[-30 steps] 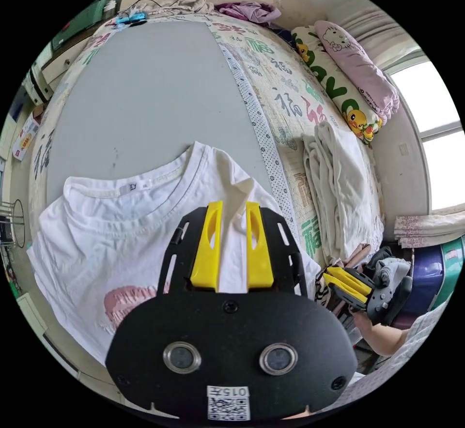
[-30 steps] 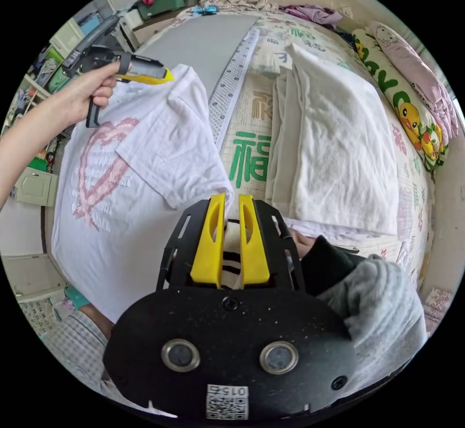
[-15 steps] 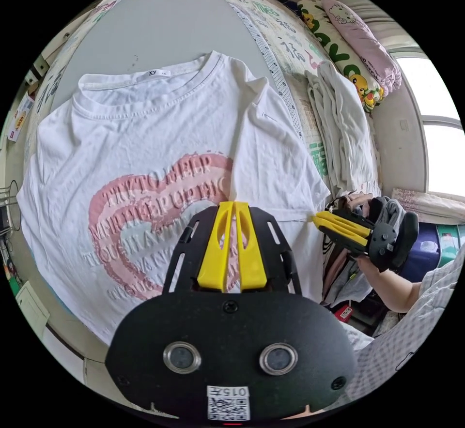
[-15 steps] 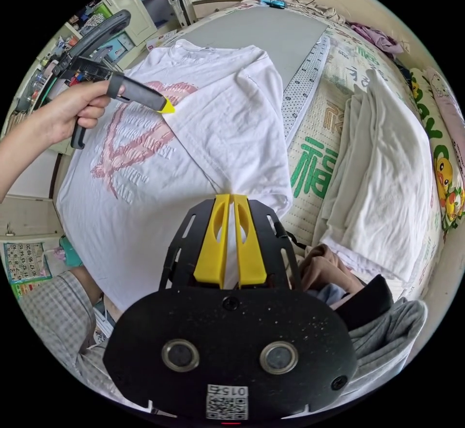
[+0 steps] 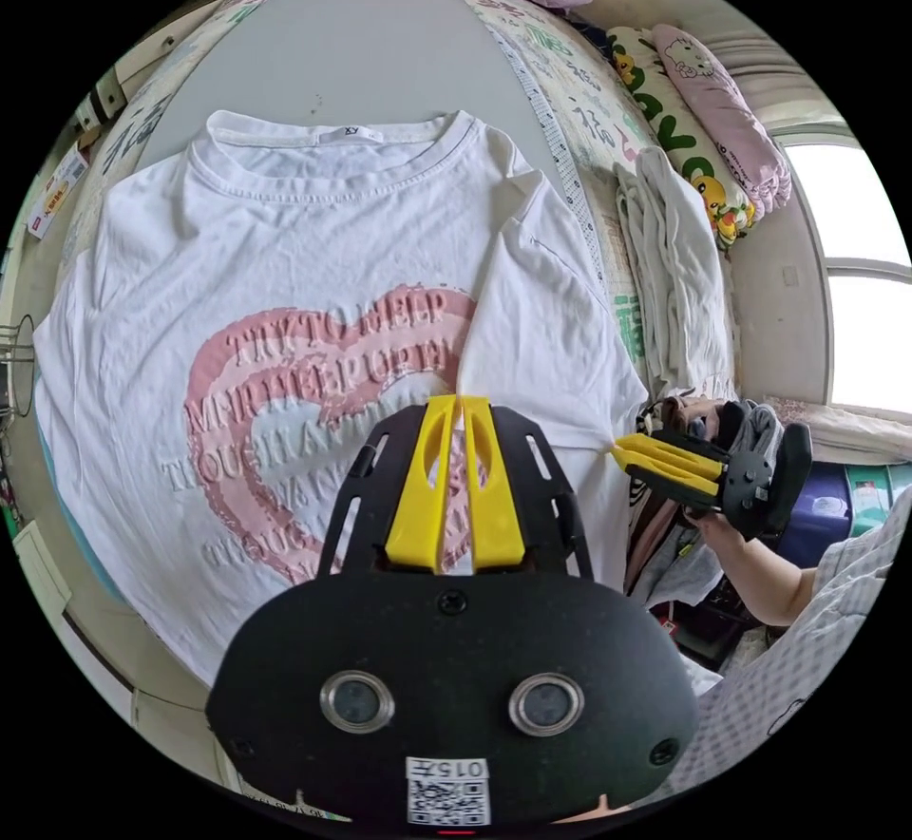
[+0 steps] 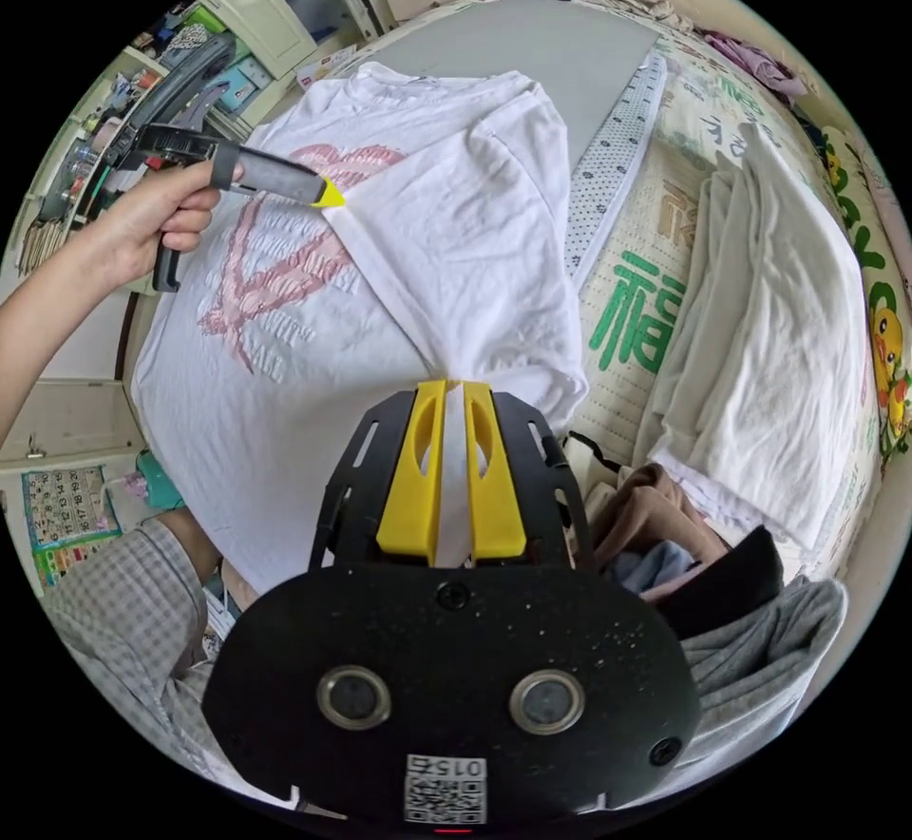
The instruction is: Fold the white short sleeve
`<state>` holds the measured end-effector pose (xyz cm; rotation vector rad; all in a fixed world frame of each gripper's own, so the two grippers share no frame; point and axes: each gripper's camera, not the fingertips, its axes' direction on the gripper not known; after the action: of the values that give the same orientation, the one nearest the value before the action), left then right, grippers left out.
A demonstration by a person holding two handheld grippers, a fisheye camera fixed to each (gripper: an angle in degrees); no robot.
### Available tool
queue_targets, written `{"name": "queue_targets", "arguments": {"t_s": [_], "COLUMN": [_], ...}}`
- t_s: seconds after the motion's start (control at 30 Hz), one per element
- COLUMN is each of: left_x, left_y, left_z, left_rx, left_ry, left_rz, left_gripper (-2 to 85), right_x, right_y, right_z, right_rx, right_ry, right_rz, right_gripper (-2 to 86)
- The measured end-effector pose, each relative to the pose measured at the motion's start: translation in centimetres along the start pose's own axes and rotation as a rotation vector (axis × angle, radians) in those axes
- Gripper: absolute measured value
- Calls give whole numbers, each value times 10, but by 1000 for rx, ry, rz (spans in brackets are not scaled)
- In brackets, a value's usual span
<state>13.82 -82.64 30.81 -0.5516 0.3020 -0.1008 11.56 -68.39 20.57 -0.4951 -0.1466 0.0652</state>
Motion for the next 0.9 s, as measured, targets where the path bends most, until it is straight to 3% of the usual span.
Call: {"name": "queue_targets", "arguments": {"t_s": [0.27,0.57,0.73,0.9], "left_x": [-10,-7,-17,-27], "left_y": [-6,-8,4,5], "left_z": [-15,-4,7,7], "left_rx": [74,56,51,87], "left_ry": [19,31,29,89], "left_rz": [-29,-25,-37,-57], "left_gripper": [57,75,53,2], "right_x": [46,62,53,32], "right_y": [-12,-168,-239,-266], "right_z": [-30,-49,-31,-15], "right_rx": [115,254,139,63], "right_ry": [-74,-74,-119,-4], "right_rz": [236,101,-56,-157], "right_gripper": [47,71,68,22]}}
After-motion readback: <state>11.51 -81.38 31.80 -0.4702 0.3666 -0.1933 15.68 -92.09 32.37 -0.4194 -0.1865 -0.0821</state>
